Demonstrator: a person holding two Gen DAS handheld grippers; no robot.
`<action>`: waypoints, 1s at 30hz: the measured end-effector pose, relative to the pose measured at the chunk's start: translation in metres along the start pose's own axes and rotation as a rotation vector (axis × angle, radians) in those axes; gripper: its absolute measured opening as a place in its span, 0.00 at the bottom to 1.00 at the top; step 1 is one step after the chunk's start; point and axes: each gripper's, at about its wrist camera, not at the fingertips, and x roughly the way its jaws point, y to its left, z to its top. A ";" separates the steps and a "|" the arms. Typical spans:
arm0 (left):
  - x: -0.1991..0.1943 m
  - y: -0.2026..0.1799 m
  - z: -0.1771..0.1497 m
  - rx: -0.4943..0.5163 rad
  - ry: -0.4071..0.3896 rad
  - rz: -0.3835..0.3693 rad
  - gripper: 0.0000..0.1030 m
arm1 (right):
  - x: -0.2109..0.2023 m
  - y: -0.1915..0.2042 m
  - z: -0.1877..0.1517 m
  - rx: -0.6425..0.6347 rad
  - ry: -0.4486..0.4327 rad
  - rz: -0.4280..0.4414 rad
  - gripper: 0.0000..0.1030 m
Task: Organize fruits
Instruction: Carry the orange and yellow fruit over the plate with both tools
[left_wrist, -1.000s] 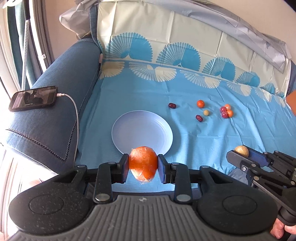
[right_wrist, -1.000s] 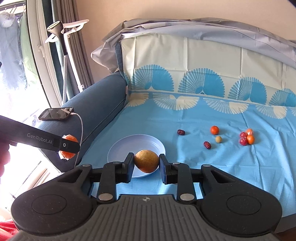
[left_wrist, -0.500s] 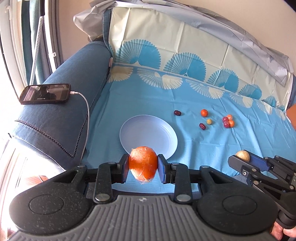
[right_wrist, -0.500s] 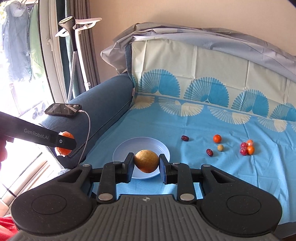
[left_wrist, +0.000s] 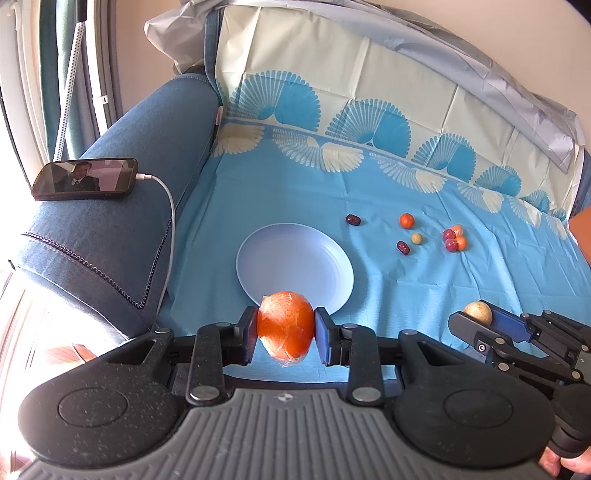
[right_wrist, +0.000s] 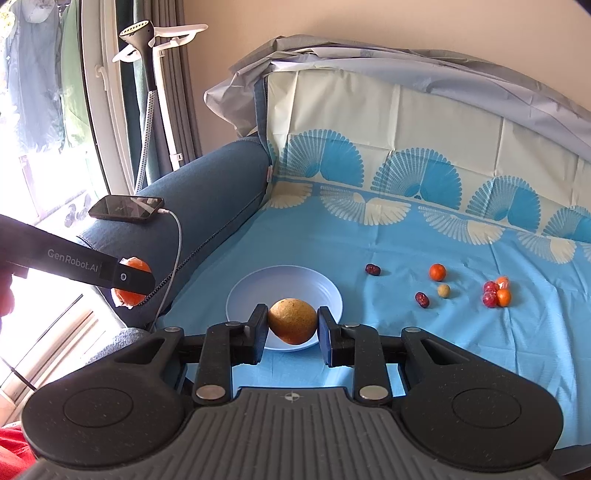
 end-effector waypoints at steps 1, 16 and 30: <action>0.001 0.000 0.000 -0.001 0.001 0.000 0.35 | 0.001 -0.001 0.001 0.000 0.002 0.000 0.29; 0.024 0.012 0.018 -0.029 0.012 0.013 0.35 | 0.030 -0.002 0.006 0.006 0.041 0.012 0.29; 0.093 0.017 0.047 -0.017 0.085 0.032 0.35 | 0.098 -0.007 0.019 0.016 0.110 0.042 0.29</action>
